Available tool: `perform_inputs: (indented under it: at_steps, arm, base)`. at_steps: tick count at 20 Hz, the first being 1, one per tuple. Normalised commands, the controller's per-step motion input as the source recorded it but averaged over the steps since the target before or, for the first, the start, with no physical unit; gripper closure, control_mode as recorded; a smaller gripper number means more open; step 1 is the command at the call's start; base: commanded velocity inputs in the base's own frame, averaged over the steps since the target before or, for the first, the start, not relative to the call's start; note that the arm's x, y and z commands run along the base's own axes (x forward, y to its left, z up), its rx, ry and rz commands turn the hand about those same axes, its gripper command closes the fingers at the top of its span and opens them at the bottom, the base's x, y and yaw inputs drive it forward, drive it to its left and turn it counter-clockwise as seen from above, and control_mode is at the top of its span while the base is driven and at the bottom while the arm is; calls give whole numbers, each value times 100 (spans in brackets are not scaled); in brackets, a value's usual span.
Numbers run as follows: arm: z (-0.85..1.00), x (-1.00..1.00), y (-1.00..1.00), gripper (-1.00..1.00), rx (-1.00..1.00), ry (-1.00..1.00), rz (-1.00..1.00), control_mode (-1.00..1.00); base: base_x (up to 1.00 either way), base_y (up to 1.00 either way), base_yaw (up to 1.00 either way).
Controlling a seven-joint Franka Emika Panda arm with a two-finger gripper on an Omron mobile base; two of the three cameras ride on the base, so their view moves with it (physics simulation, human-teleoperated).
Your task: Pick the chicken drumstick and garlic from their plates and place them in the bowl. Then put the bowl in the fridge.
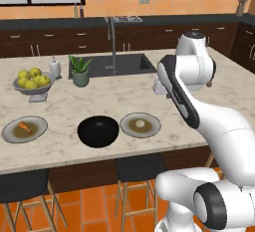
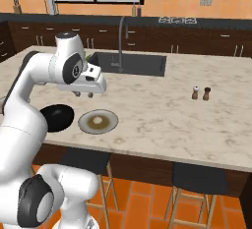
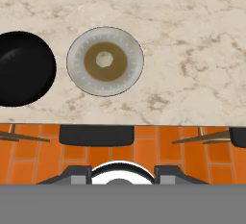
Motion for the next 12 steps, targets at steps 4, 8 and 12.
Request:
perform_inputs:
  at_steps: [4, 8, 12]
  arm:
    - [0, 0, 0, -100, 0, 0, 0, 100]
    - [0, 0, 0, -100, 0, 0, 0, 100]
    - [0, 0, 0, -100, 0, 0, 0, 100]
  base:
    - [0, 0, 0]
    - [0, 0, 0]
    - [-4, 0, 0]
